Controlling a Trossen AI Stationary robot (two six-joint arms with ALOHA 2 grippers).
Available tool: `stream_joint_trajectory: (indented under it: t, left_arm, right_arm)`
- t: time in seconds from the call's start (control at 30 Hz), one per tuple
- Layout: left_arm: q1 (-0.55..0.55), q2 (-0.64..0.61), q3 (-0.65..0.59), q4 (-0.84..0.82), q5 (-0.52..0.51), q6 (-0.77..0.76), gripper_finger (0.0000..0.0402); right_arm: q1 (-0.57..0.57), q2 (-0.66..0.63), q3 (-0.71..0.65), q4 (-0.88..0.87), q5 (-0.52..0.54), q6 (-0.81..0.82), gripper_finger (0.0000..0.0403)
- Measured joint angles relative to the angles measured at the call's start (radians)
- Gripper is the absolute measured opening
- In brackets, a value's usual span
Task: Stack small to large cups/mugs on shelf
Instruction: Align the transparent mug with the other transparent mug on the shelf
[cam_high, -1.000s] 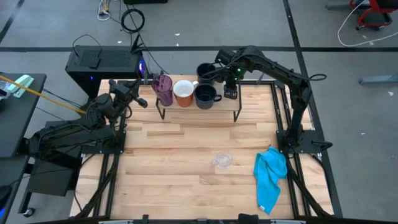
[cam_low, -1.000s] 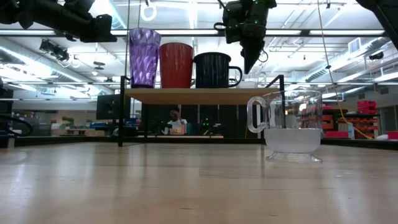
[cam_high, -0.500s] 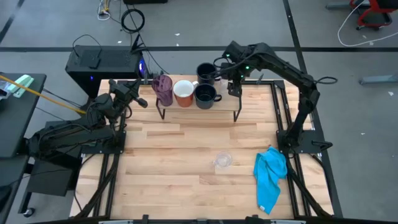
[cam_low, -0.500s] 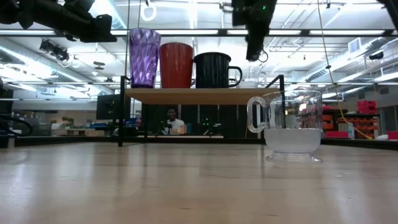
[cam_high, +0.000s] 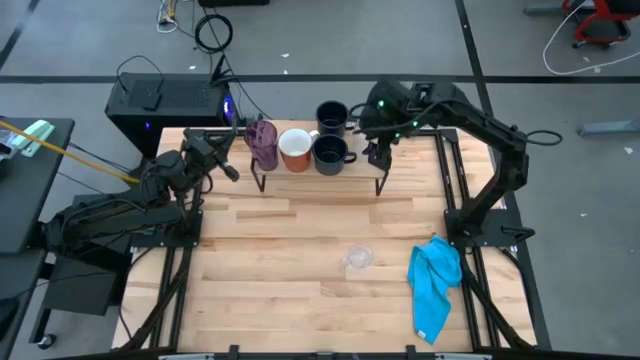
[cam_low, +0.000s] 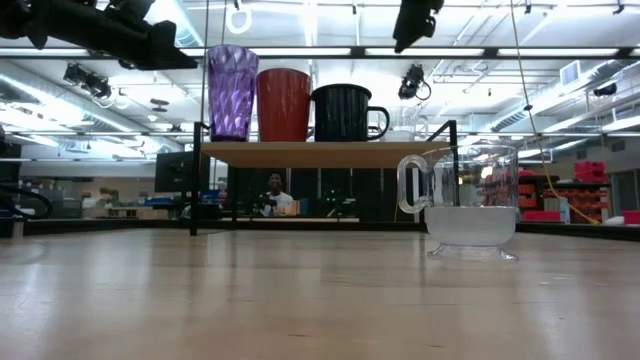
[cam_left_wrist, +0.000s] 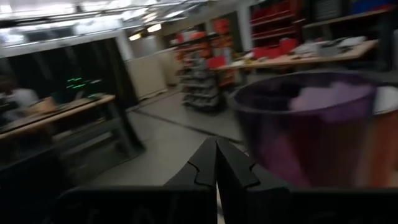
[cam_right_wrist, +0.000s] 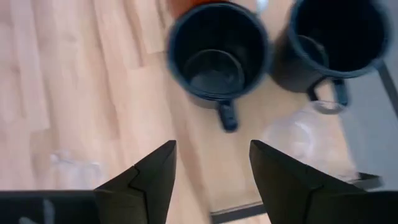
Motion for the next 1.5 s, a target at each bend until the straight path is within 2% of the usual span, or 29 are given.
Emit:
stream_joint_trajectory:
  t: [0.1,0.3,0.5,0.7,0.83,0.87,1.03,1.3,1.5]
  left_arm:
    - [0.000,0.000,0.000,0.001,0.050,-0.013,0.0011]
    - [0.000,0.000,0.000,-0.043,0.053,-0.076,0.0029]
    - [0.000,-0.001,0.000,-0.105,0.112,-0.153,0.0022]
    - [-0.001,-0.002,0.000,-0.118,0.220,-0.190,0.0011]
    - [-0.001,-0.002,0.000,-0.118,0.220,-0.191,0.0014]
    - [-0.001,-0.002,0.000,-0.118,0.220,-0.191,0.0017]
    - [-0.001,-0.002,0.000,-0.118,0.220,-0.192,0.0028]
    - [-0.001,0.000,0.000,-0.120,0.220,-0.193,0.0020]
    - [-0.001,0.000,0.000,-0.120,0.220,-0.194,0.0018]
  right_arm:
    - [0.059,0.010,0.000,-0.005,0.009,0.061,0.0204]
    - [0.172,0.031,-0.001,-0.006,0.054,0.117,0.0196]
    - [0.247,0.043,-0.049,-0.004,0.086,0.176,0.0196]
    - [0.296,0.045,-0.116,0.010,-0.052,0.170,0.0196]
    - [0.293,0.045,-0.116,0.010,0.103,0.212,0.0192]
    - [0.289,0.045,-0.116,0.006,0.111,0.226,0.0191]
    - [0.351,0.044,-0.119,0.009,0.035,0.263,0.0183]
    - [0.491,0.043,-0.303,0.262,0.068,0.296,0.0174]
    - [0.532,0.044,-0.430,0.306,0.069,0.361,0.0174]
